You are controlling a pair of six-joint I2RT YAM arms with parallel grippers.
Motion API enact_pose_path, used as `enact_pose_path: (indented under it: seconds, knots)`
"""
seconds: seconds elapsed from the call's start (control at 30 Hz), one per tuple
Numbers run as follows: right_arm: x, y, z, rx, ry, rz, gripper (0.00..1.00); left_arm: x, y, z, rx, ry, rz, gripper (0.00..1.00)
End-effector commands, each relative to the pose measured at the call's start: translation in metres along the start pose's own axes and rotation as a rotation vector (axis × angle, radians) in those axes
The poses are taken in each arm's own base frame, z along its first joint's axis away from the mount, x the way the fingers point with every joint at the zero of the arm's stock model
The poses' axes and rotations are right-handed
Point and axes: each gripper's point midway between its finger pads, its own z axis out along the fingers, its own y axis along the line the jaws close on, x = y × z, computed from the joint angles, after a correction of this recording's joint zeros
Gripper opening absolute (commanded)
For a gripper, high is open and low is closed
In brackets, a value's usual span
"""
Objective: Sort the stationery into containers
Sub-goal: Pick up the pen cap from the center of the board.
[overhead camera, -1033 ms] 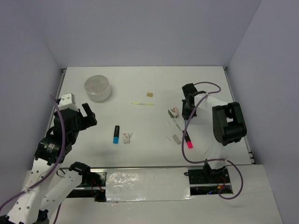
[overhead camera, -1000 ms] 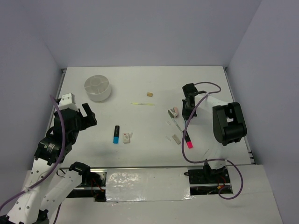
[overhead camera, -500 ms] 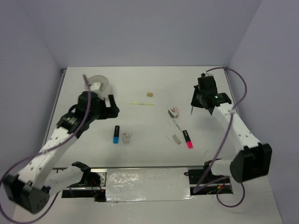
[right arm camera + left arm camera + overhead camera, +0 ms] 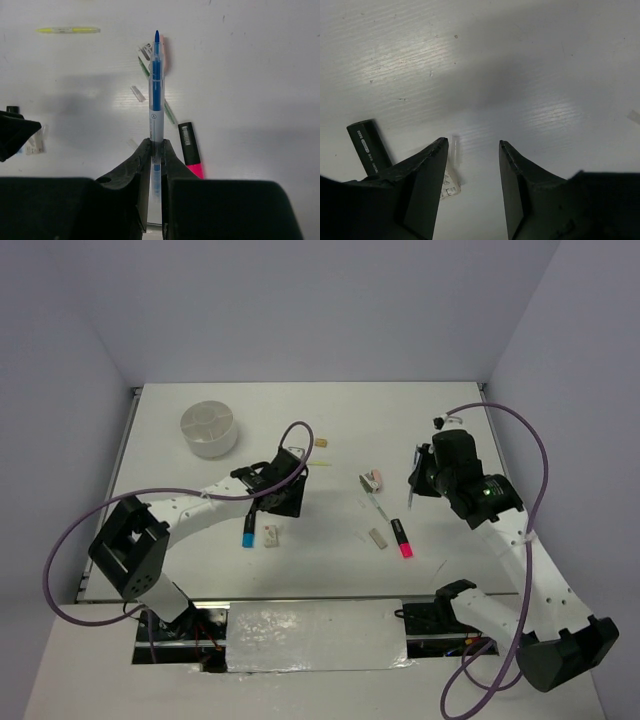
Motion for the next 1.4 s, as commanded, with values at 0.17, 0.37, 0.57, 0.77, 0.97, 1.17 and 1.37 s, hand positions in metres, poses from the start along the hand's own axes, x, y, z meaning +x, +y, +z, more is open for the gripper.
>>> enact_pose_path:
  seconds: [0.17, 0.37, 0.57, 0.77, 0.97, 1.17, 1.37]
  knots:
    - [-0.001, 0.003, -0.016, -0.035, -0.032, -0.001, 0.0, 0.015, 0.006, 0.019, -0.038, 0.036, 0.048, 0.53]
    - [0.002, 0.004, -0.013, -0.042, -0.018, -0.004, 0.0, 0.027, 0.017, 0.02, -0.074, 0.058, 0.049, 0.53]
    - [-0.001, 0.001, -0.018, -0.028, -0.034, -0.006, 0.0, 0.041, 0.012, 0.026, -0.034, 0.098, 0.058, 0.52]
    - [-0.002, -0.001, -0.021, -0.022, -0.041, -0.007, 0.0, 0.049, 0.015, 0.031, -0.043, 0.116, 0.068, 0.52]
    - [-0.001, -0.002, -0.022, -0.022, -0.041, -0.007, 0.0, 0.061, 0.016, 0.037, -0.054, 0.15, 0.078, 0.46]
    - [-0.001, 0.0, -0.024, -0.03, -0.046, -0.006, 0.0, 0.074, 0.02, 0.042, -0.082, 0.181, 0.085, 0.4]
    - [-0.002, 0.003, -0.027, -0.048, -0.047, -0.001, 0.0, 0.078, 0.018, 0.046, -0.097, 0.2, 0.09, 0.11]
